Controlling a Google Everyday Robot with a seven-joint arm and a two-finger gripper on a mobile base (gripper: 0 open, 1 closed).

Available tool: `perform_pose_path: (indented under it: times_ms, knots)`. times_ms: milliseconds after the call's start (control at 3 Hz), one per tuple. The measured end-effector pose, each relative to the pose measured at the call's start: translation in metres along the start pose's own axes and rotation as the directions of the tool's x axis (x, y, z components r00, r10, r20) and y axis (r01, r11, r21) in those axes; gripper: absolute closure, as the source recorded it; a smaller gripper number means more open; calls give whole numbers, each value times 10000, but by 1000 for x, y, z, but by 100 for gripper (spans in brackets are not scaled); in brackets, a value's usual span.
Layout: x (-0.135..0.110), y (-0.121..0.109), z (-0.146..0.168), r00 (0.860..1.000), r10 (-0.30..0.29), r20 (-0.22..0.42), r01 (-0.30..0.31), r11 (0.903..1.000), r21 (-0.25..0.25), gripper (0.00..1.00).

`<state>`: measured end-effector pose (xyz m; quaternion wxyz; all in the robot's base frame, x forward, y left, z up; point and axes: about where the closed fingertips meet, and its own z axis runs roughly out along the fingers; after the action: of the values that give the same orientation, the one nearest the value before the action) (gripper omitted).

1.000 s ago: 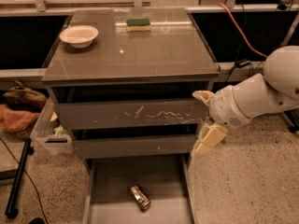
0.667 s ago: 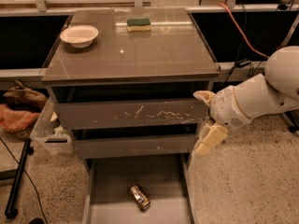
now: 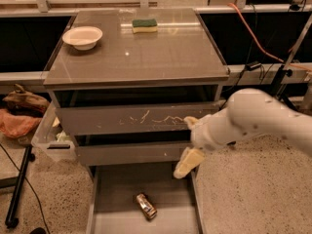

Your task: Pick orange can from bottom drawer and place on counter

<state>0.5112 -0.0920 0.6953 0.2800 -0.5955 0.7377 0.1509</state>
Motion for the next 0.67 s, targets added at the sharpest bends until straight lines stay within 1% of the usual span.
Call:
perform_pose_path:
  times_ms: [333, 667]
  knots:
    - [19, 1, 71, 9942, -28, -1075, 57, 9996, 271, 0]
    - [8, -14, 82, 9947, -74, -1027, 168, 9957, 910, 0]
